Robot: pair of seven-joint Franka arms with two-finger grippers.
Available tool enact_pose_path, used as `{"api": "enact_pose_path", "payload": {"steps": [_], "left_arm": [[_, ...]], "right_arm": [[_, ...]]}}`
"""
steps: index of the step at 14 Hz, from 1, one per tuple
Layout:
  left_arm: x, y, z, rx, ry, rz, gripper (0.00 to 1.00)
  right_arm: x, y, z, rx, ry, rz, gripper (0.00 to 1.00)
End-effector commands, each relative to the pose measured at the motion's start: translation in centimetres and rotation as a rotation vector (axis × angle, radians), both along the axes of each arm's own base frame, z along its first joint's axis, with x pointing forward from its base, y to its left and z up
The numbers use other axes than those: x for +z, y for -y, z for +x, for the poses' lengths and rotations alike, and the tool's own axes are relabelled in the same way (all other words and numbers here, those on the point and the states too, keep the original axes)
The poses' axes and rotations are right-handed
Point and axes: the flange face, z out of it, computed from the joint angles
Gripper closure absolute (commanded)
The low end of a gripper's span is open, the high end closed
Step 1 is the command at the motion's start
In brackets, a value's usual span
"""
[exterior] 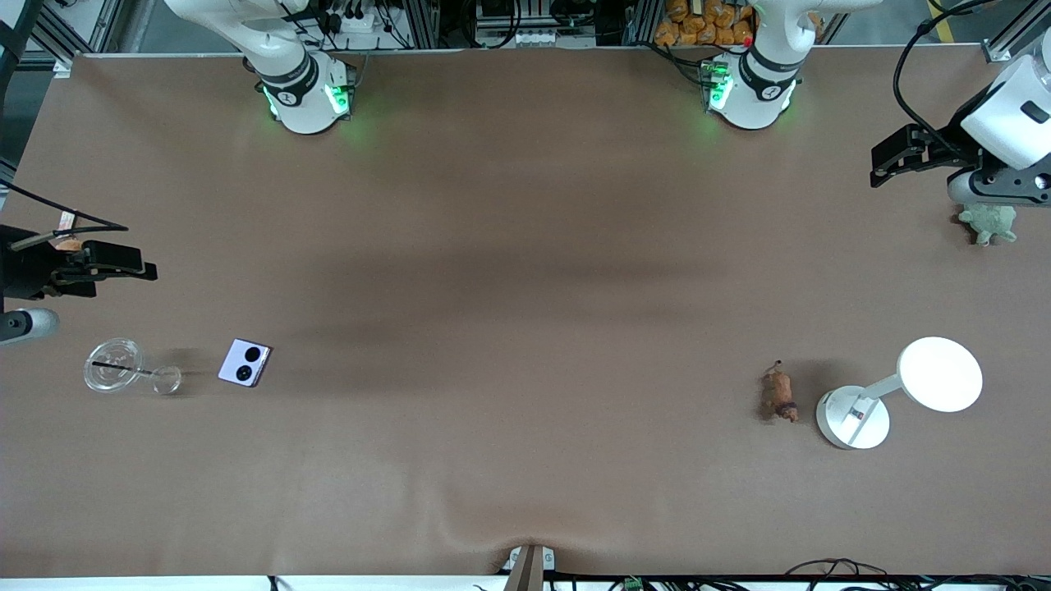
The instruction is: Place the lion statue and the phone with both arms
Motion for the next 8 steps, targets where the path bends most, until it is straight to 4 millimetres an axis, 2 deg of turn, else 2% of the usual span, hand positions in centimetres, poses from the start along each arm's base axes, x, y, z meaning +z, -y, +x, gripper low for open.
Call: {"api": "enact_pose_path", "payload": {"steps": [1,3,4,6,8], "left_arm": [[0.3,-0.3,0.5,0.008,0.006,0.002,0.0],[0.3,-0.4,0.6,0.01,0.006,0.0,0.0],[0.4,-0.3,0.5,0.008,0.006,0.003,0.0],[0.6,0.2,0.4,0.004,0.009,0.002,0.0],[0.7,0.1,0.4,0.005,0.012,0.002,0.0]], "right_arm": [[1.0,0.1,-0.5,0.001,0.007,0.0,0.0],[4.8,0.4,-2.1,-0.051,0.068,-0.01,0.0],[5.8,0.5,-2.7,-0.12,0.064,-0.019,0.0],[6.7,0.0,-4.8,-0.216,0.034,-0.059,0.0],[7.3,-1.6,-6.9,-0.195,0.04,-0.139,0.0]]}}
